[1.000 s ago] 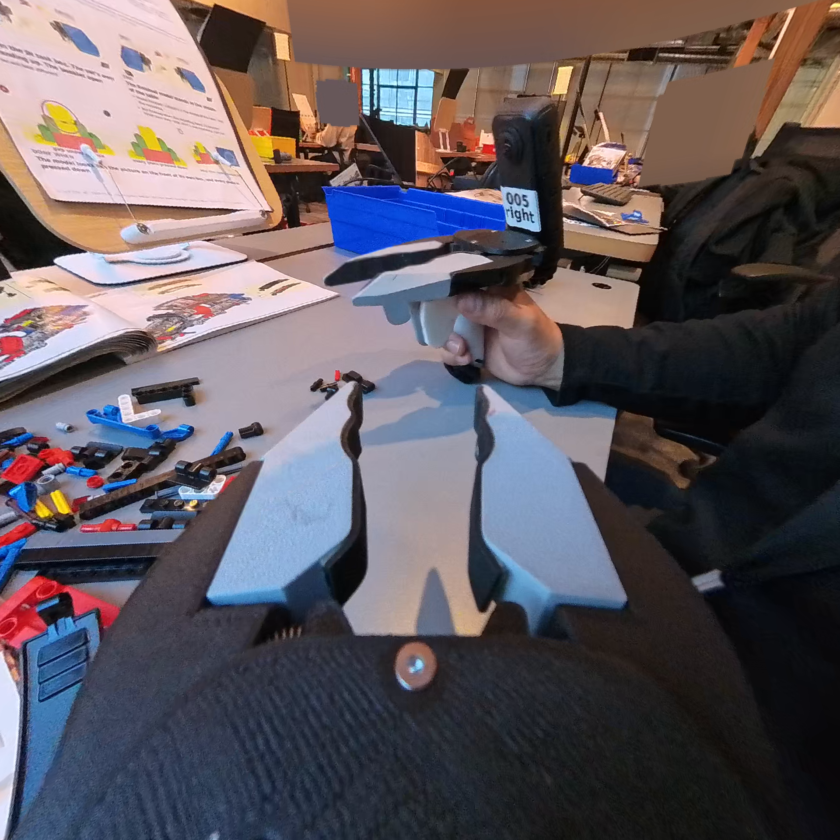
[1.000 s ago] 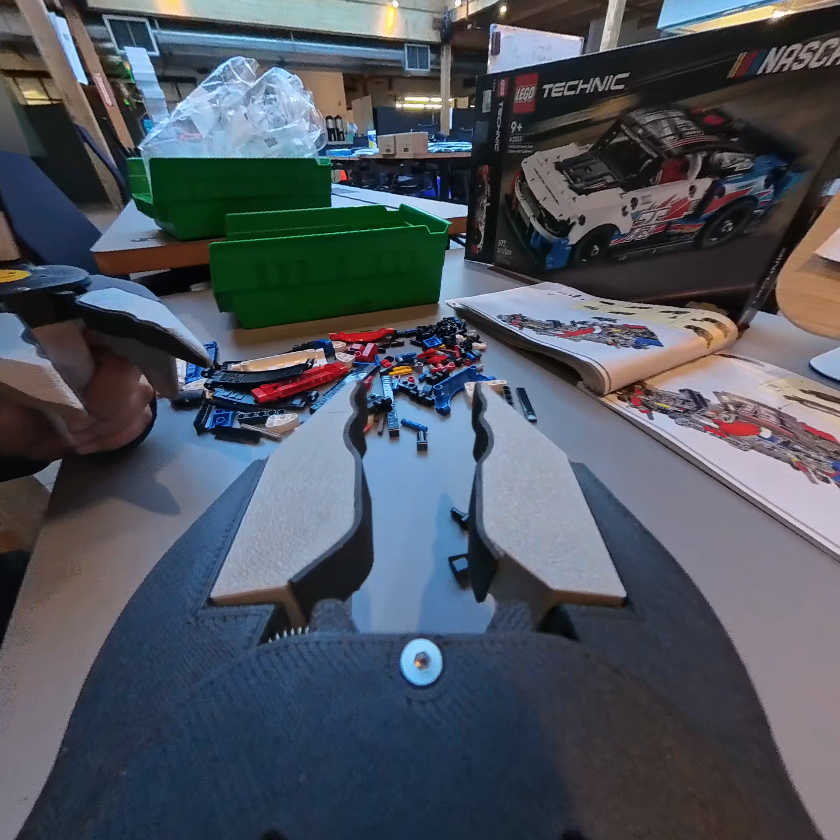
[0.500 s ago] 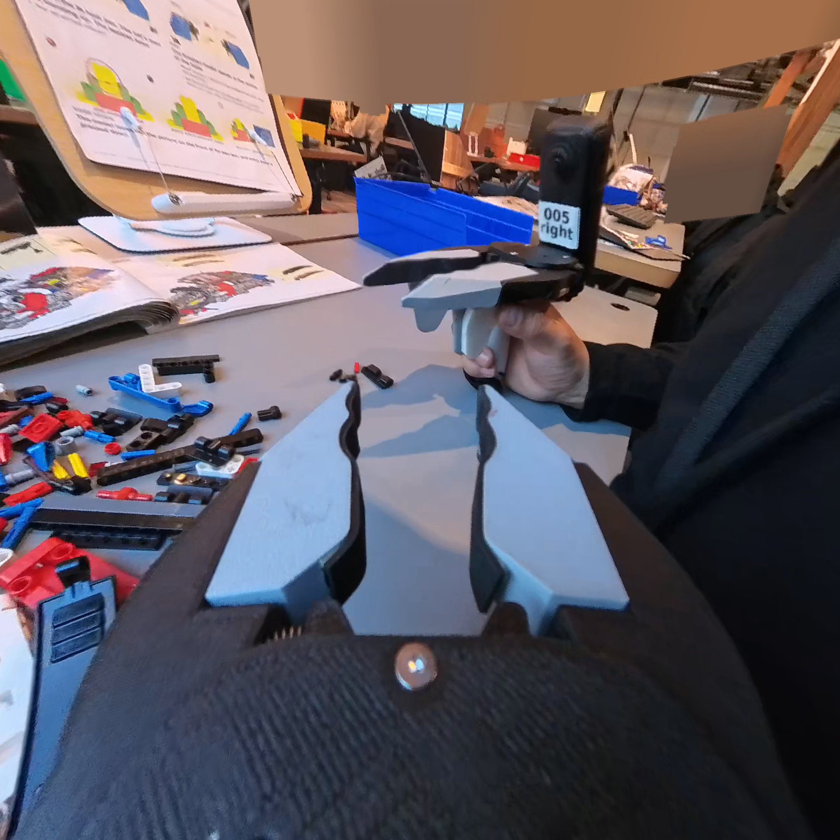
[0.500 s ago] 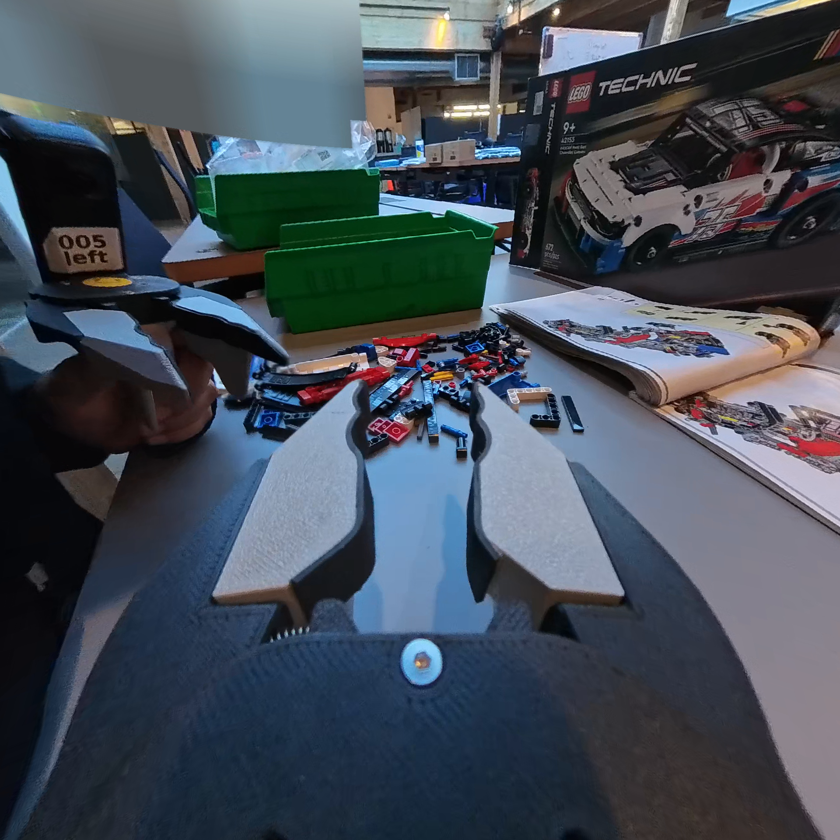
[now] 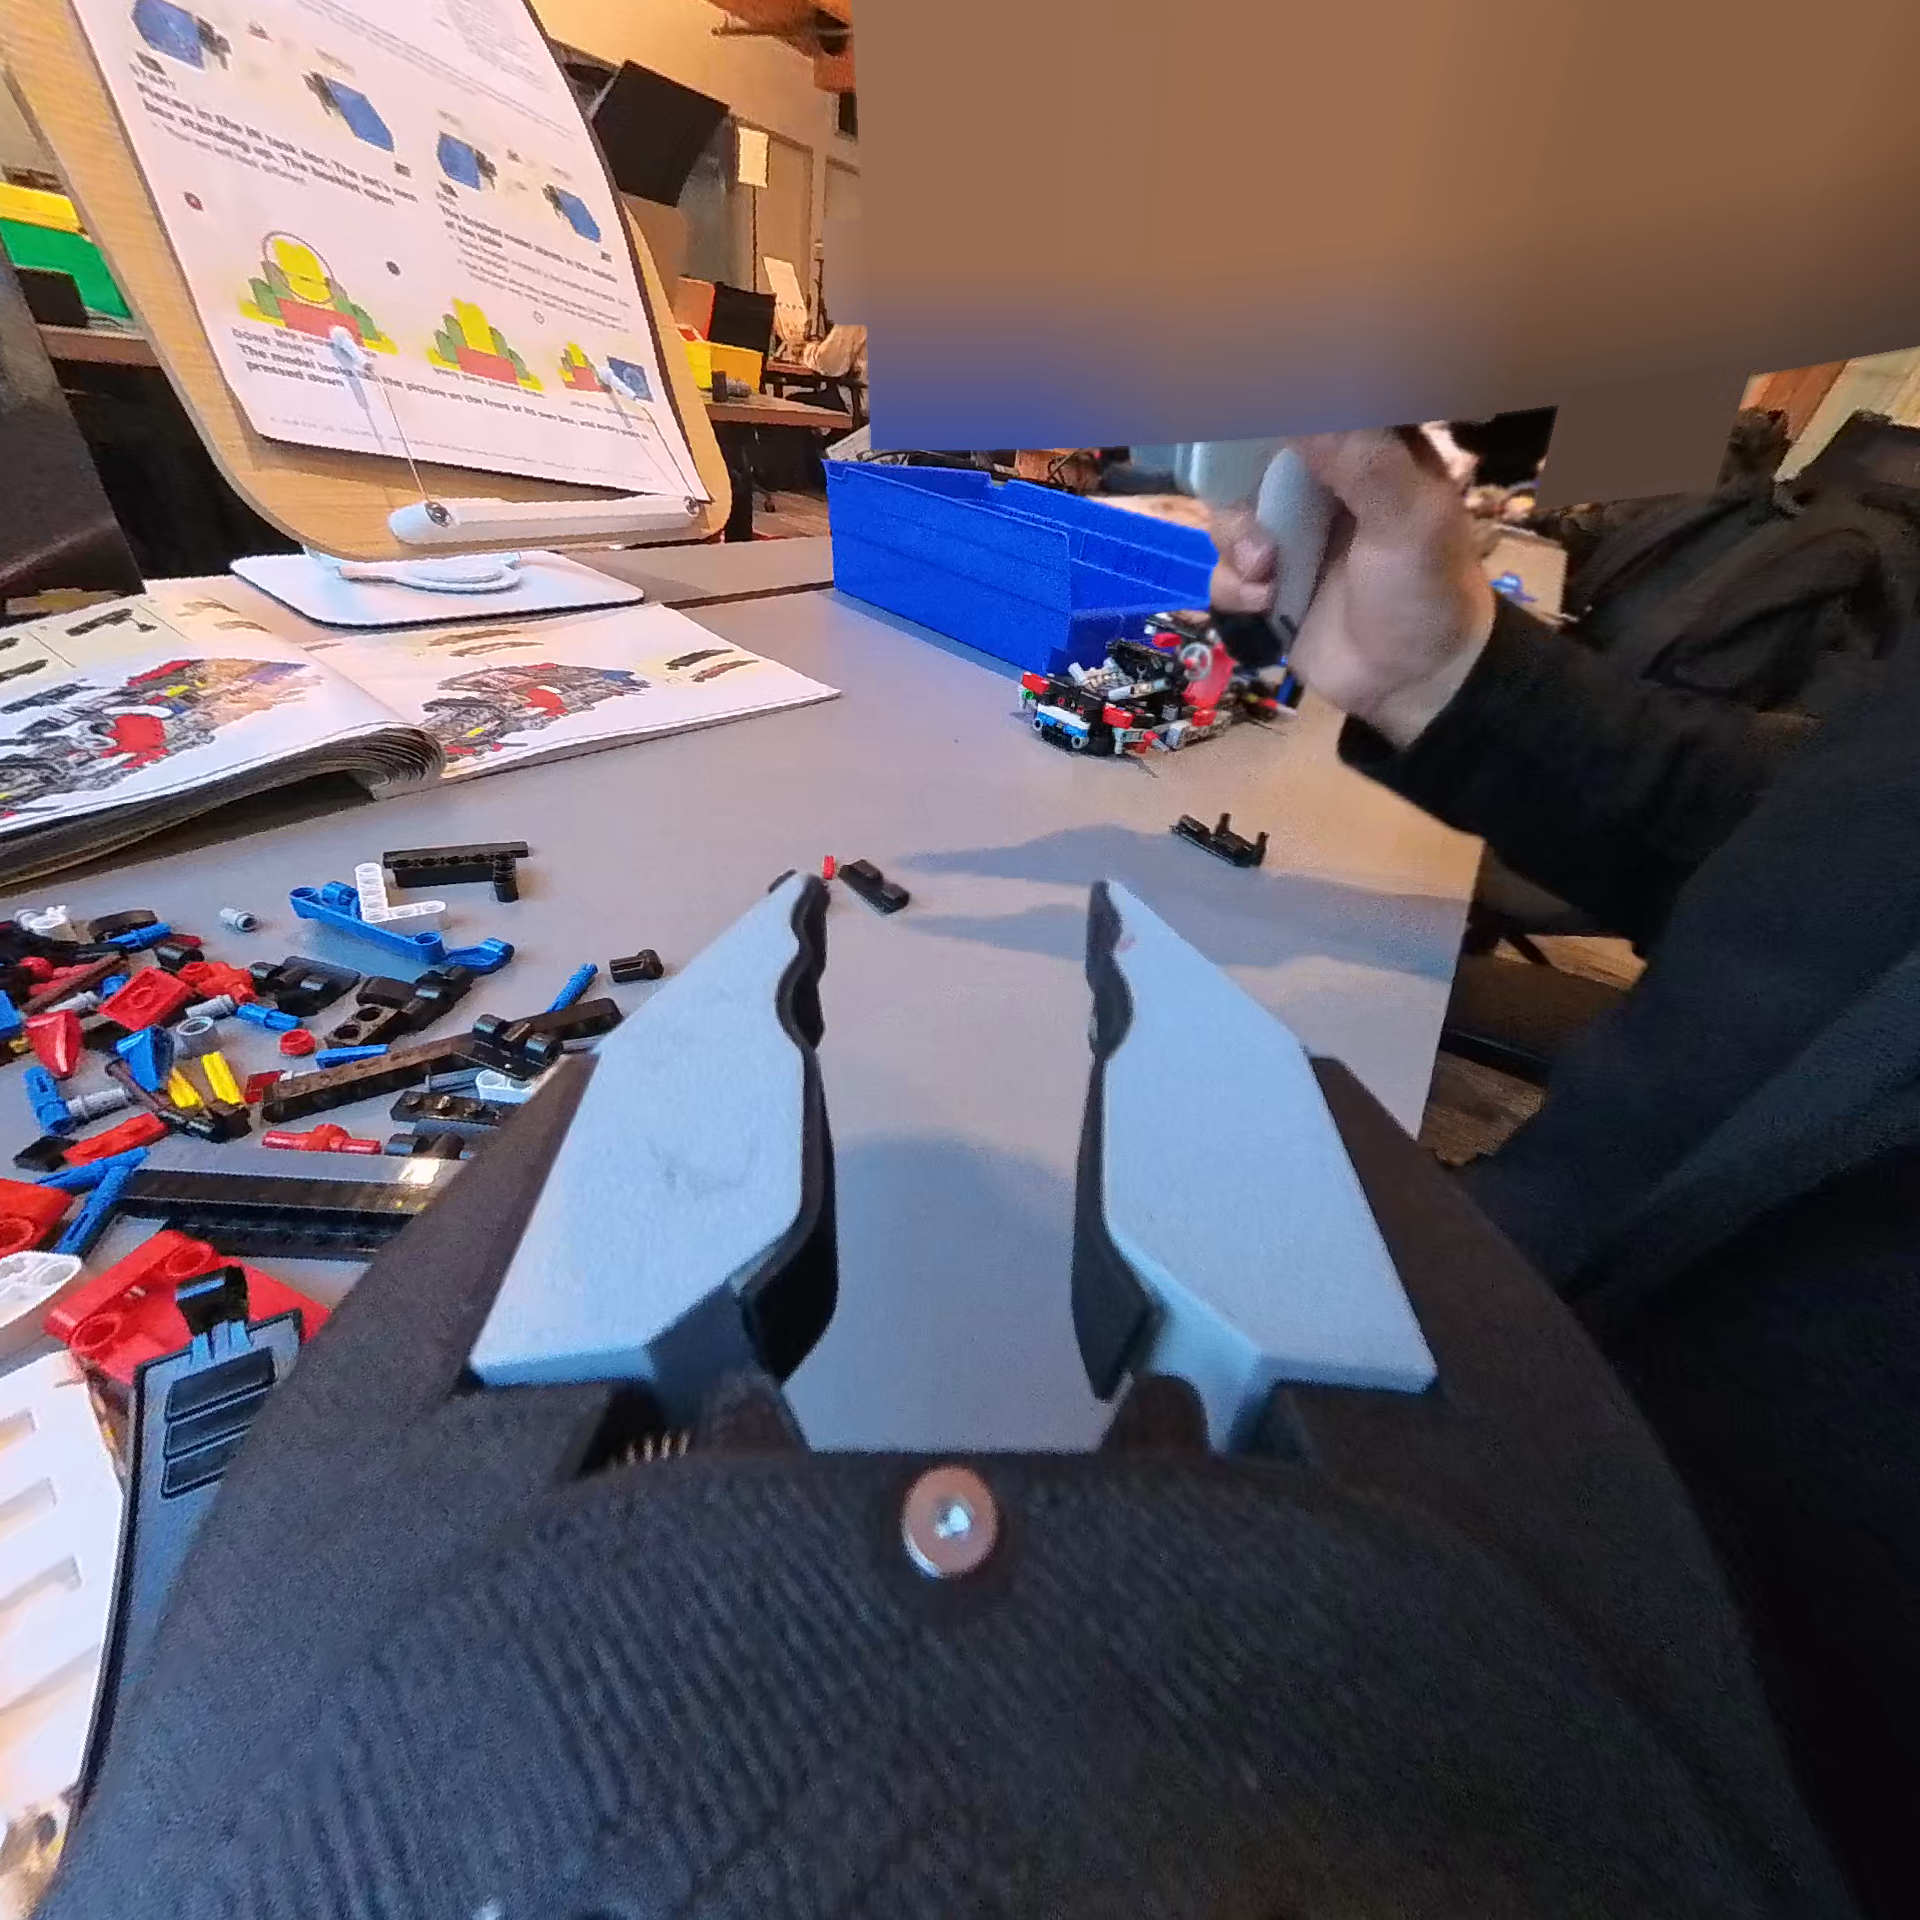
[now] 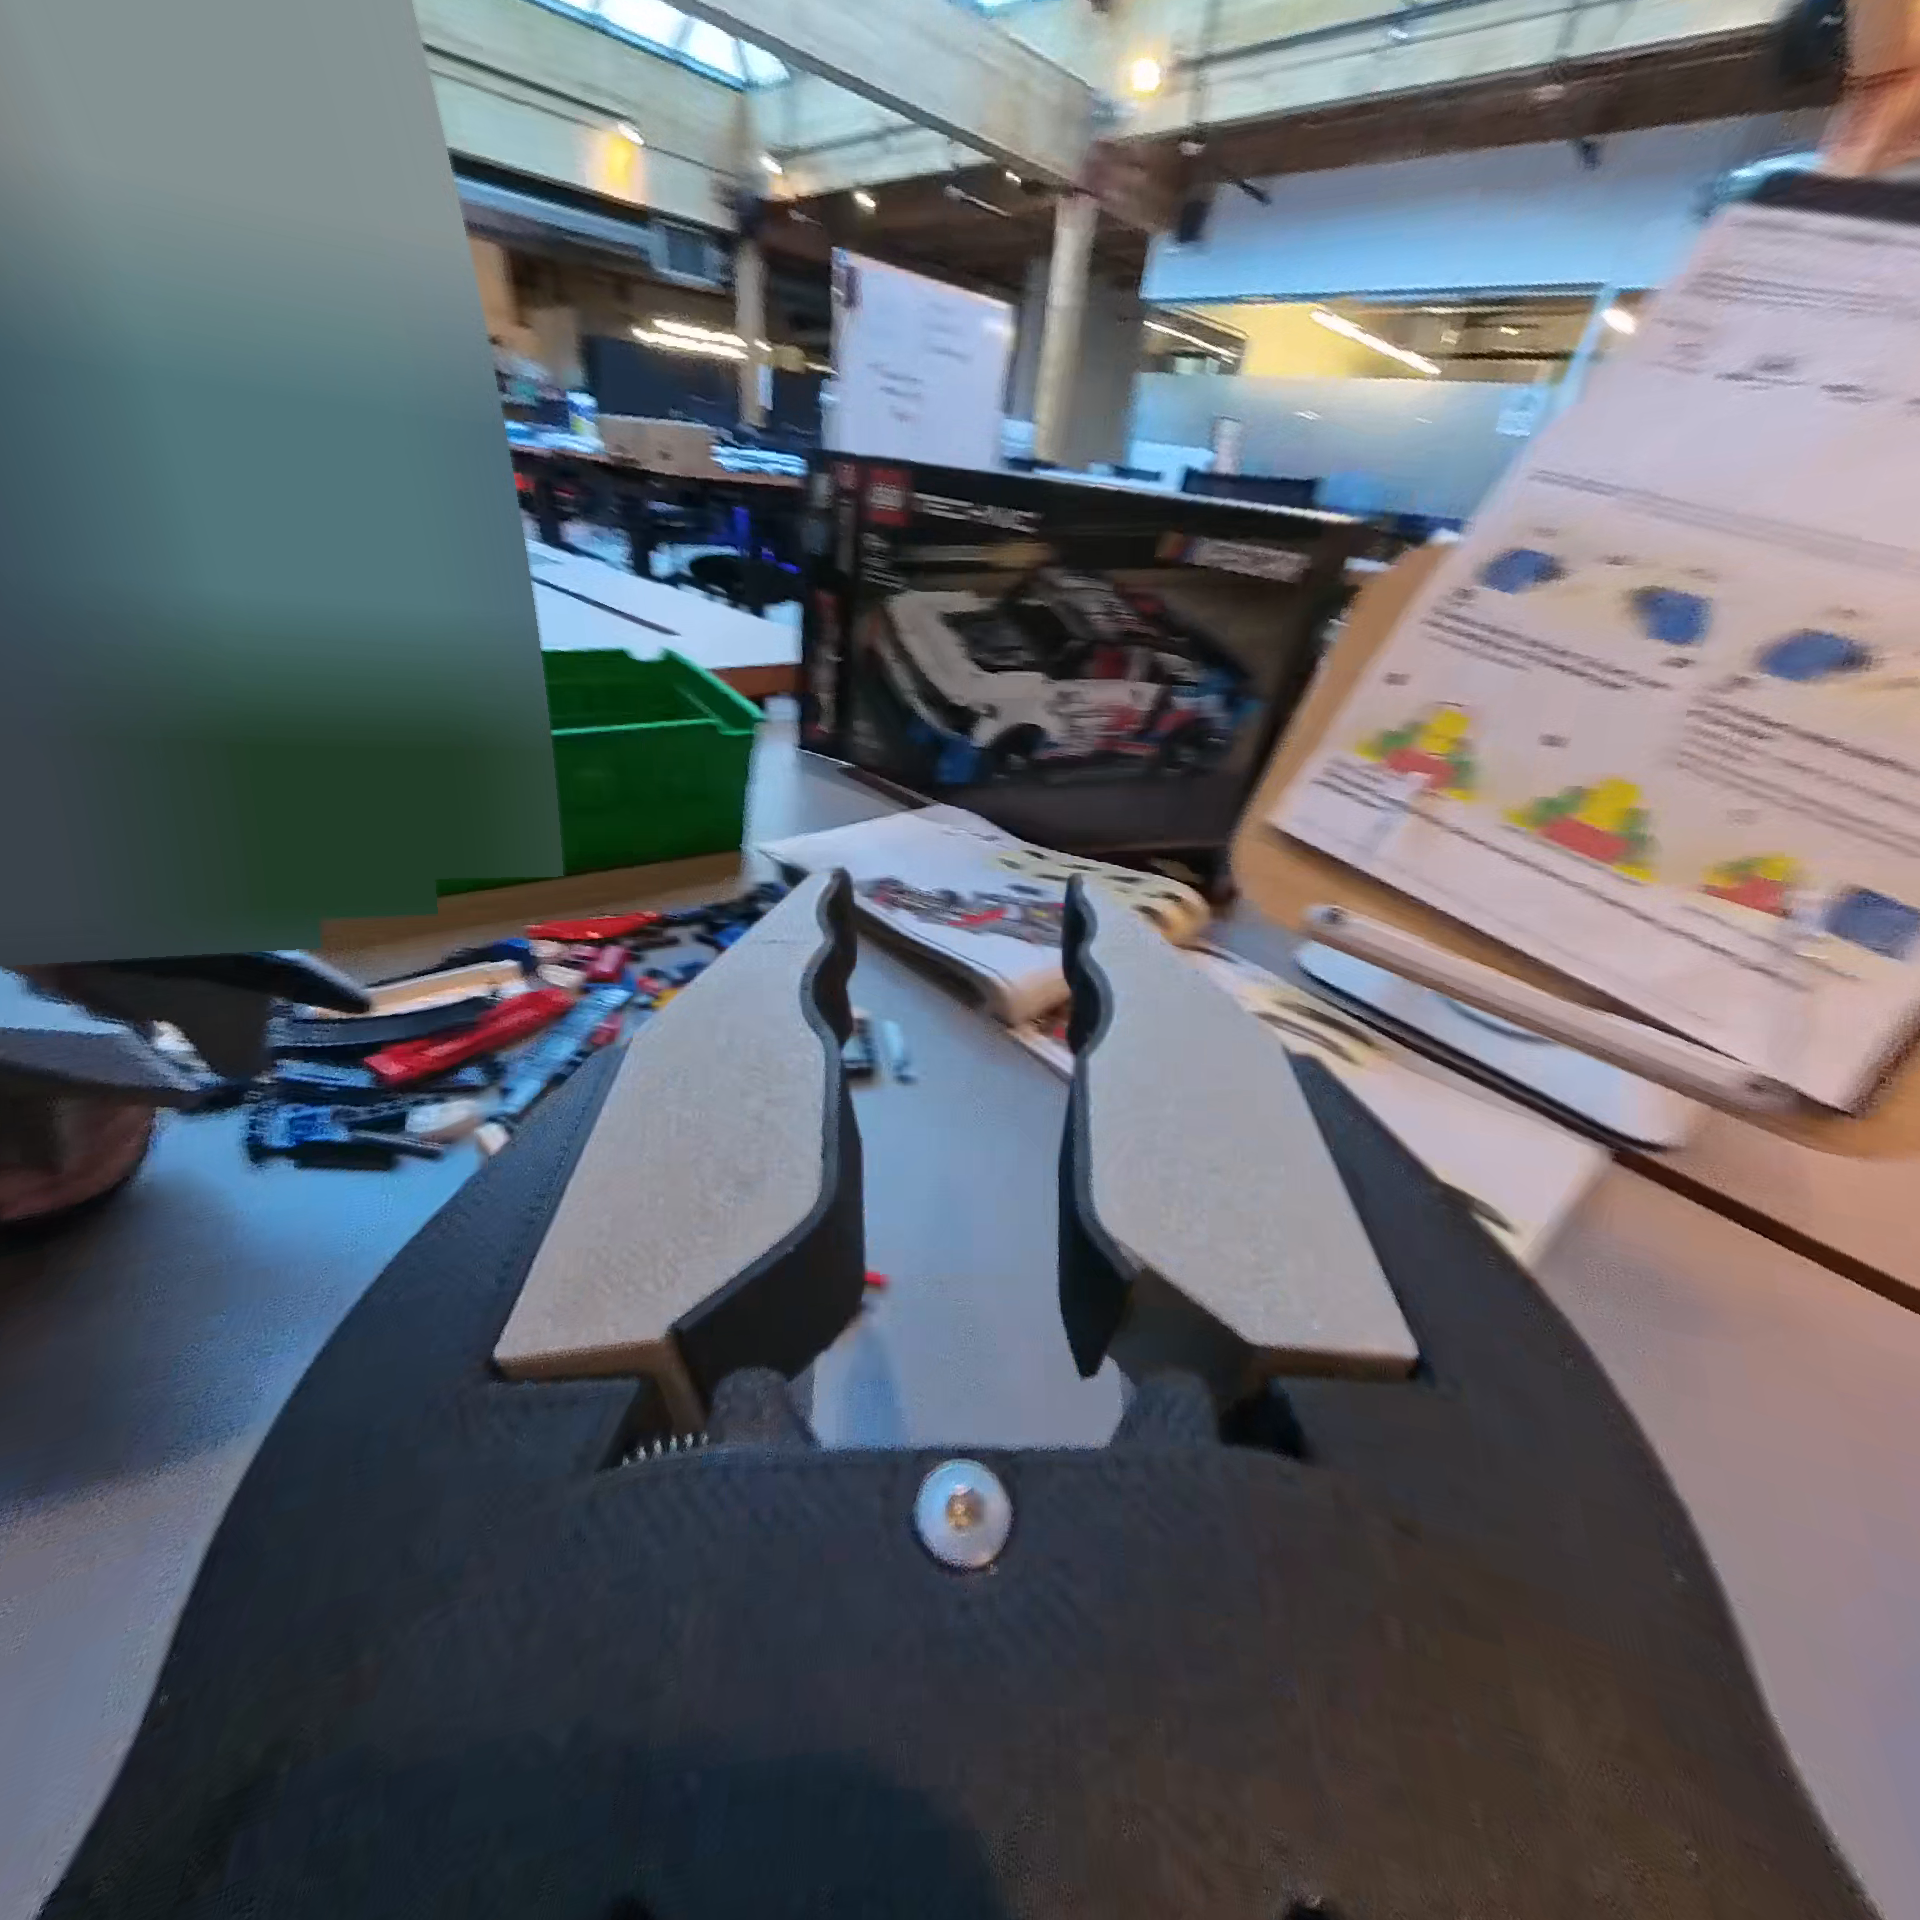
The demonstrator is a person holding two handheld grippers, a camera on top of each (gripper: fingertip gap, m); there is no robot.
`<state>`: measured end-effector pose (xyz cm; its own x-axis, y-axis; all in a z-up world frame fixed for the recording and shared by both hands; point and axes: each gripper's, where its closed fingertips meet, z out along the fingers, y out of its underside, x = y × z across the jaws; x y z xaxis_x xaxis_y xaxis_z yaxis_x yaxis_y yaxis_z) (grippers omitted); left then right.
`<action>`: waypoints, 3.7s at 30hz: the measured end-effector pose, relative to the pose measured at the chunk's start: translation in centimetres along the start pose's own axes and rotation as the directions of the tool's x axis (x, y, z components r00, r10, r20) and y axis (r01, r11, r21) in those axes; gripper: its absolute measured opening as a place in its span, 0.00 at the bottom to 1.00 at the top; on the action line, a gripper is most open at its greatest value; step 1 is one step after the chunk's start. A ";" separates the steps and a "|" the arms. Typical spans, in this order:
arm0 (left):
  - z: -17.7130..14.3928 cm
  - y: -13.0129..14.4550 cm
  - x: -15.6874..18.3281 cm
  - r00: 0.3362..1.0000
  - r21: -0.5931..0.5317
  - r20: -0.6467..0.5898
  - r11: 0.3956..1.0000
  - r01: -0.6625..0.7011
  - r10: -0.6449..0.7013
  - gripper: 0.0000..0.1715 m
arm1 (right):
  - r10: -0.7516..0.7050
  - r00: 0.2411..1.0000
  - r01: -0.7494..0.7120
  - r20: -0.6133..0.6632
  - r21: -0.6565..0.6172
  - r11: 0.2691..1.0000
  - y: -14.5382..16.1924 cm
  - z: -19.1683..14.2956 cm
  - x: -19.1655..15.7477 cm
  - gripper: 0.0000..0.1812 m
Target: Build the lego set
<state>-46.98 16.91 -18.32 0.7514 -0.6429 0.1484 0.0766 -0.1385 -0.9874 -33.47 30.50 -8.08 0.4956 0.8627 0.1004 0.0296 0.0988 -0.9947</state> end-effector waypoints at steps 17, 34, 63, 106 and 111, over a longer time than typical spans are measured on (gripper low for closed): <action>0.6 0.9 -0.1 0.999 -0.068 0.030 0.997 -0.029 0.031 0.27 | 0.042 0.999 -0.042 0.009 -0.002 0.999 2.1 -1.1 3.1 0.17; 0.5 0.7 -0.5 0.999 -0.056 0.039 0.998 0.004 -0.002 0.26 | 0.093 0.974 -0.079 0.205 -0.077 0.994 7.7 5.2 -5.8 0.16; -0.9 -0.1 -1.6 0.985 0.015 -0.005 0.984 0.175 -0.175 0.23 | 0.120 0.978 -0.097 0.172 -0.138 0.986 11.0 7.3 -5.8 0.16; 3.9 3.3 -30.9 0.990 -0.958 0.126 0.266 0.103 0.070 0.12 | 0.200 0.953 -0.170 0.226 -0.146 0.975 10.4 6.4 -6.8 0.10; 3.9 4.3 -30.5 0.991 -0.973 0.113 0.208 0.097 0.069 0.09 | 0.203 0.951 -0.174 0.232 -0.142 0.975 10.3 6.4 -6.9 0.10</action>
<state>-67.02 38.85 -27.32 0.8243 -0.5616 0.0724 -0.5494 -0.8241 -0.1376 -42.10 28.73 -18.84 0.2763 0.9557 -0.1012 0.0661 -0.1239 -0.9901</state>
